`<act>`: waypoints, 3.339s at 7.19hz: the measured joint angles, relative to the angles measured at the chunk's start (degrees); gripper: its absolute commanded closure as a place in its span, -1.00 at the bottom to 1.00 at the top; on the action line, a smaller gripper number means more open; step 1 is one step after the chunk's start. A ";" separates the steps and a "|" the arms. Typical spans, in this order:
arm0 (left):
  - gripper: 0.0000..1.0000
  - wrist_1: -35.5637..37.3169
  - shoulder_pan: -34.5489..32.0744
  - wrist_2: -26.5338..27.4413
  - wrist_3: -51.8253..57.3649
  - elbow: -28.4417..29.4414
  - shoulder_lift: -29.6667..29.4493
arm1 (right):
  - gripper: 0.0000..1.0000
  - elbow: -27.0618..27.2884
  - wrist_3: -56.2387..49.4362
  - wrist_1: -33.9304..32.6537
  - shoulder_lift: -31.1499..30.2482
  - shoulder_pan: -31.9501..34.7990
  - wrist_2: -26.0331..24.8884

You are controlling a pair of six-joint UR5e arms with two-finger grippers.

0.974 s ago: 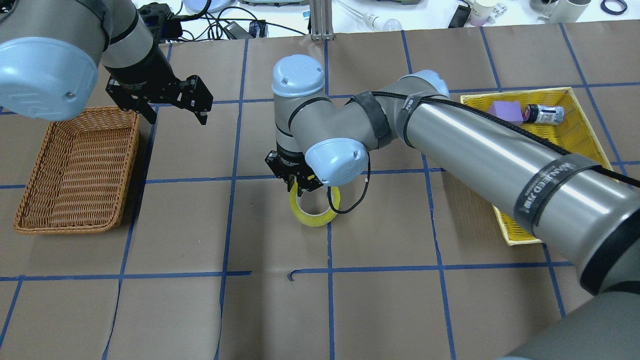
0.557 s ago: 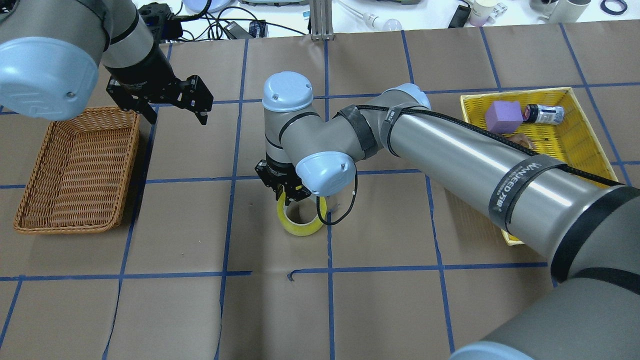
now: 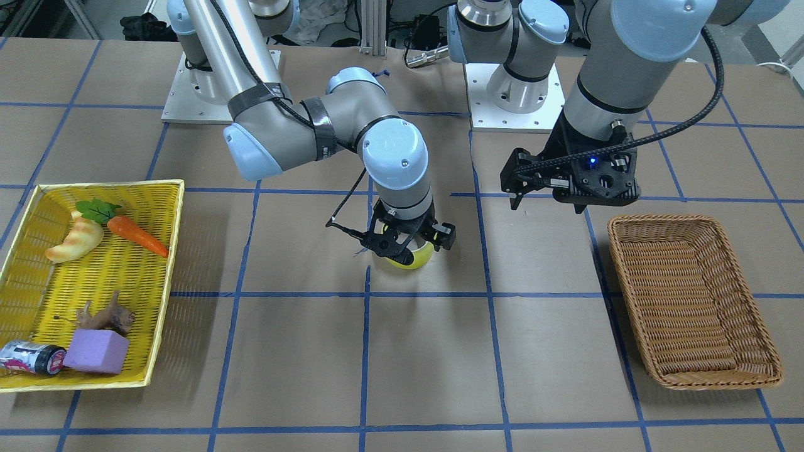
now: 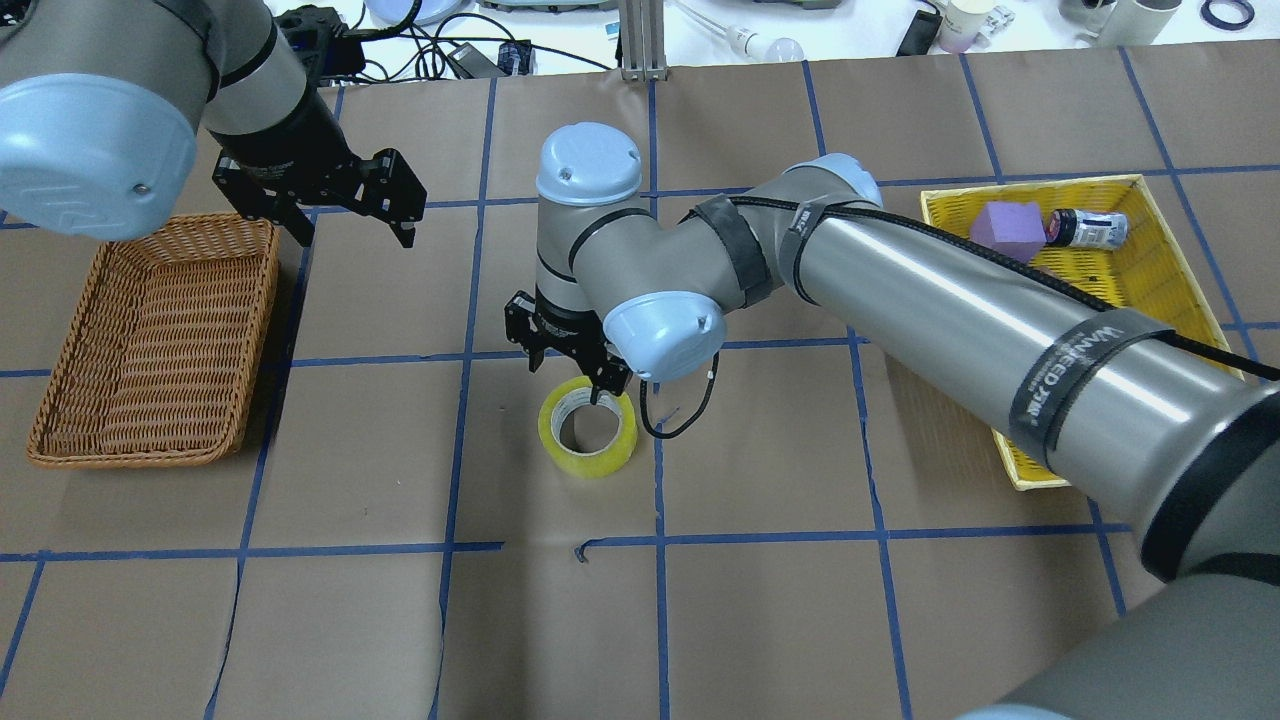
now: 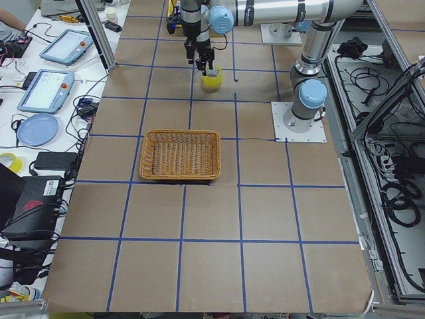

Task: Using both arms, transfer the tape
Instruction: 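Release the tape roll on the table and raise the right gripper, then lower the left gripper onto the tape roll while the right arm returns above its basket, then grasp the tape roll with the left gripper and carry it to the wicker basket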

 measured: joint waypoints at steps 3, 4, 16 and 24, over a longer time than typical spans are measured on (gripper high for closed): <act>-1.00 -0.07 -1.06 -2.37 -0.87 -1.11 0.45 | -1.00 0.27 -18.97 8.80 -7.68 -14.44 -4.77; -1.00 -0.15 -1.60 -4.52 -1.08 -2.53 1.02 | -1.00 0.28 -27.72 11.81 -10.49 -20.15 -6.81; -0.95 28.80 -12.20 -0.41 -12.30 -24.58 -12.00 | -1.00 0.28 -45.23 23.80 -23.50 -28.70 -11.87; 1.00 30.23 -9.50 -3.75 -11.47 -24.11 -11.25 | -1.00 0.37 -45.57 23.84 -23.49 -28.64 -11.95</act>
